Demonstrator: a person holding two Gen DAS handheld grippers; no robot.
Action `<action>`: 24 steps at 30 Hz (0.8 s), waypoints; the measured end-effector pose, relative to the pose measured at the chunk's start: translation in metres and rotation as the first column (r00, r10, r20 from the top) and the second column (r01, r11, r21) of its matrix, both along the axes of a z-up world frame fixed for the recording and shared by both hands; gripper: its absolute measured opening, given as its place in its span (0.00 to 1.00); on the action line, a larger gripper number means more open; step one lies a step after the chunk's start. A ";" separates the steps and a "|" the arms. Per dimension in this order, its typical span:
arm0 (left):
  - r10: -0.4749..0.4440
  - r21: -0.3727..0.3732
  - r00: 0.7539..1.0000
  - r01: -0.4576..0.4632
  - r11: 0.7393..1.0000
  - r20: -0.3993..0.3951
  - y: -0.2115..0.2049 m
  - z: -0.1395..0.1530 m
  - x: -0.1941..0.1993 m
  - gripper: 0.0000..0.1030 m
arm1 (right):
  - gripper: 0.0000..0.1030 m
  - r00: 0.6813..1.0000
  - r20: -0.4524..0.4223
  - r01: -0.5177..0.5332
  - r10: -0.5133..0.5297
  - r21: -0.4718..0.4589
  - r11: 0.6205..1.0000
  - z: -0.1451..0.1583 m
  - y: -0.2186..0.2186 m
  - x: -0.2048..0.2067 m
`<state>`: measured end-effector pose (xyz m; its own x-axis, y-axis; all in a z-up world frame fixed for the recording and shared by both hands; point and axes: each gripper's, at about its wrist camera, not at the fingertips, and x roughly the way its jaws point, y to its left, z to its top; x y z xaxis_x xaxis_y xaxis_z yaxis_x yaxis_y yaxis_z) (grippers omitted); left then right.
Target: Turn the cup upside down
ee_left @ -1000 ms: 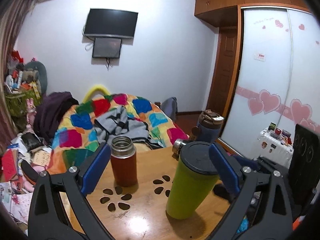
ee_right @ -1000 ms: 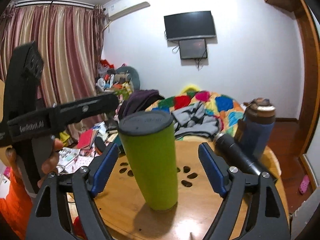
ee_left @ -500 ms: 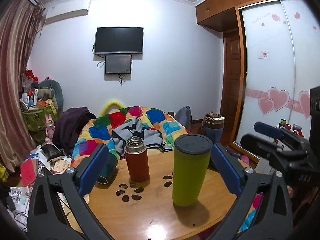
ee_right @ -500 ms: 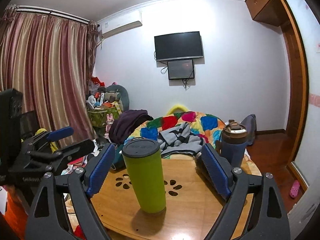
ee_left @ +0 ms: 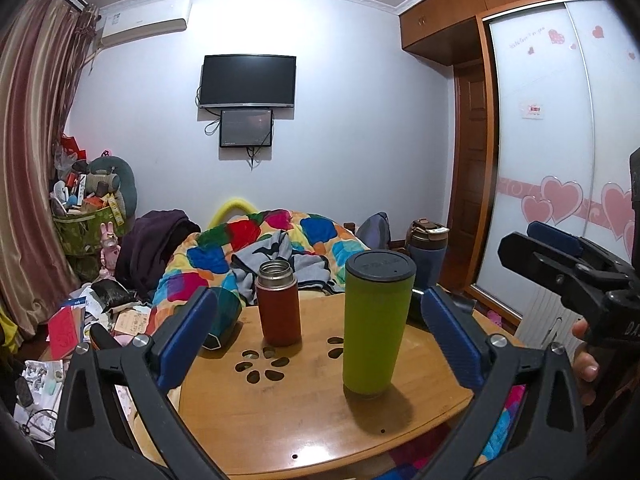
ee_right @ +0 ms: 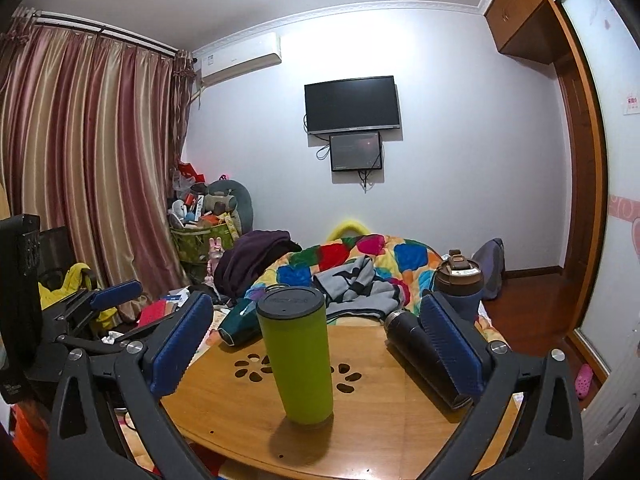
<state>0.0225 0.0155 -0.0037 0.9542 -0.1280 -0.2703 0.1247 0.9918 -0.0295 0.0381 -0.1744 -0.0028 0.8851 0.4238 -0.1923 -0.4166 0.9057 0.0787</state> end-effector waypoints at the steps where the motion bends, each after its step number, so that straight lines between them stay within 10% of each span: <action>1: 0.000 0.001 1.000 0.000 1.000 0.000 0.000 0.000 0.000 1.00 | 1.00 1.000 -0.001 0.001 -0.001 0.000 1.000 -0.001 0.000 -0.001; 24: 0.002 0.005 1.000 -0.002 1.000 0.006 0.000 -0.001 -0.003 1.00 | 1.00 1.000 -0.009 0.000 0.001 0.006 1.000 -0.002 -0.001 -0.001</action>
<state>0.0195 0.0155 -0.0044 0.9561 -0.1252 -0.2649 0.1233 0.9921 -0.0238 0.0375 -0.1757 -0.0044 0.8832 0.4255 -0.1973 -0.4163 0.9049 0.0882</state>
